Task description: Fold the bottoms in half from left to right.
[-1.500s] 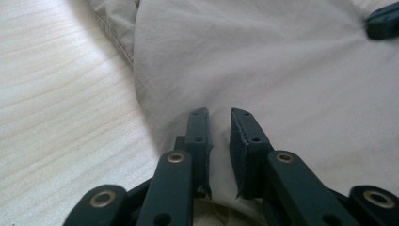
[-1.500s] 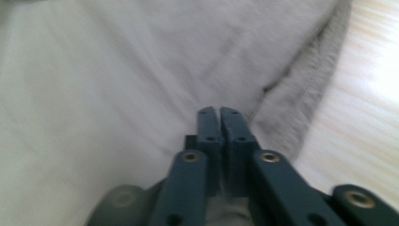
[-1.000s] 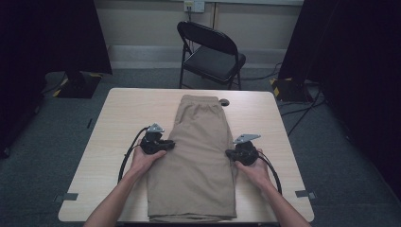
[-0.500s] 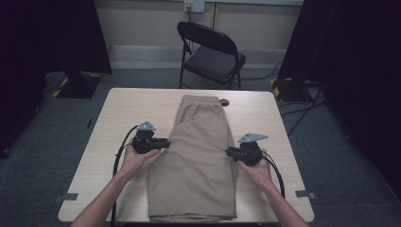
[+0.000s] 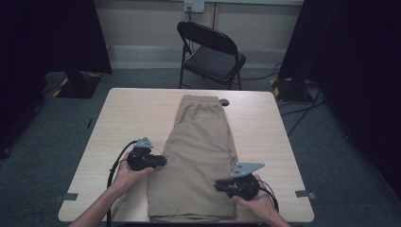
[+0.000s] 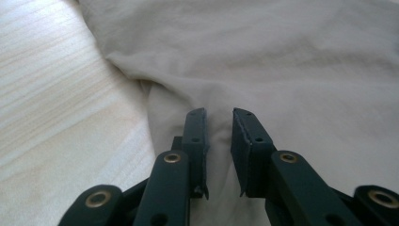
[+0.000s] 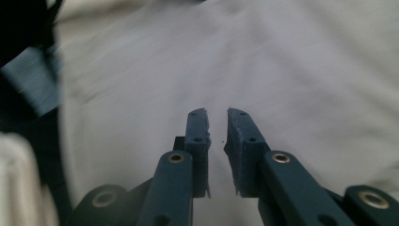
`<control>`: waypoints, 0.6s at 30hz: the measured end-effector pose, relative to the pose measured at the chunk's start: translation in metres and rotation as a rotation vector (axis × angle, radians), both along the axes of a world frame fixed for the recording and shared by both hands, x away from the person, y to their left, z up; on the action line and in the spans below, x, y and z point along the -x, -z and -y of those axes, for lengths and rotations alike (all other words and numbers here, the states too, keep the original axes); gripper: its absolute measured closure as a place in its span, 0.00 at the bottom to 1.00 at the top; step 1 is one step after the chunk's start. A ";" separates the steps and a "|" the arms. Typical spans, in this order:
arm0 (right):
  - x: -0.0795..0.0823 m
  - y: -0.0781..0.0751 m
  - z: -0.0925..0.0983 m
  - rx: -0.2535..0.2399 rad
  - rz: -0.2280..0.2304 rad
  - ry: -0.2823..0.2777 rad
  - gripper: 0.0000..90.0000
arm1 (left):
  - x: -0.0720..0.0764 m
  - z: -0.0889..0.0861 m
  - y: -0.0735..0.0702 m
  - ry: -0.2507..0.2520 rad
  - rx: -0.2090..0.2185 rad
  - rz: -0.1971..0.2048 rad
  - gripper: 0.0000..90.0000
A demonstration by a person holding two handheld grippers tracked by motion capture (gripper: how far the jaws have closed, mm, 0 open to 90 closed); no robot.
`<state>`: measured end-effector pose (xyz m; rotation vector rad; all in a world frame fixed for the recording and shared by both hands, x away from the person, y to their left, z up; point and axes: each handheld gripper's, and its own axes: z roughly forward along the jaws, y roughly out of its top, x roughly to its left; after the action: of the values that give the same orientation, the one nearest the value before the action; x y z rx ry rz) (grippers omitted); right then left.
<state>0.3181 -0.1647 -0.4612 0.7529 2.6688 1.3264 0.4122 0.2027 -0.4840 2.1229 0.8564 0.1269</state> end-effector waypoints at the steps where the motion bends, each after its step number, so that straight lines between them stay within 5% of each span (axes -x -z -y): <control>1: 0.004 0.002 -0.002 0.003 -0.005 -0.024 0.85 | -0.001 0.001 0.000 0.005 -0.015 -0.001 0.84; 3: 0.014 0.005 -0.008 0.011 -0.022 -0.083 0.82 | -0.004 0.002 0.002 0.023 -0.047 0.005 0.84; 9: 0.029 0.011 -0.019 0.025 -0.032 -0.213 0.74 | -0.007 0.001 0.004 0.014 -0.038 -0.007 0.84; 14: 0.031 0.015 -0.022 0.059 -0.037 -0.244 0.71 | -0.012 0.000 0.006 -0.019 -0.030 0.003 0.85; 18: 0.022 0.020 -0.018 0.092 -0.046 -0.205 0.70 | -0.018 -0.003 0.007 -0.049 -0.015 0.000 0.86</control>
<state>0.2962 -0.1469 -0.4810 0.5183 2.8870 1.2294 0.4297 0.2058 -0.4913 2.1168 0.9103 0.1589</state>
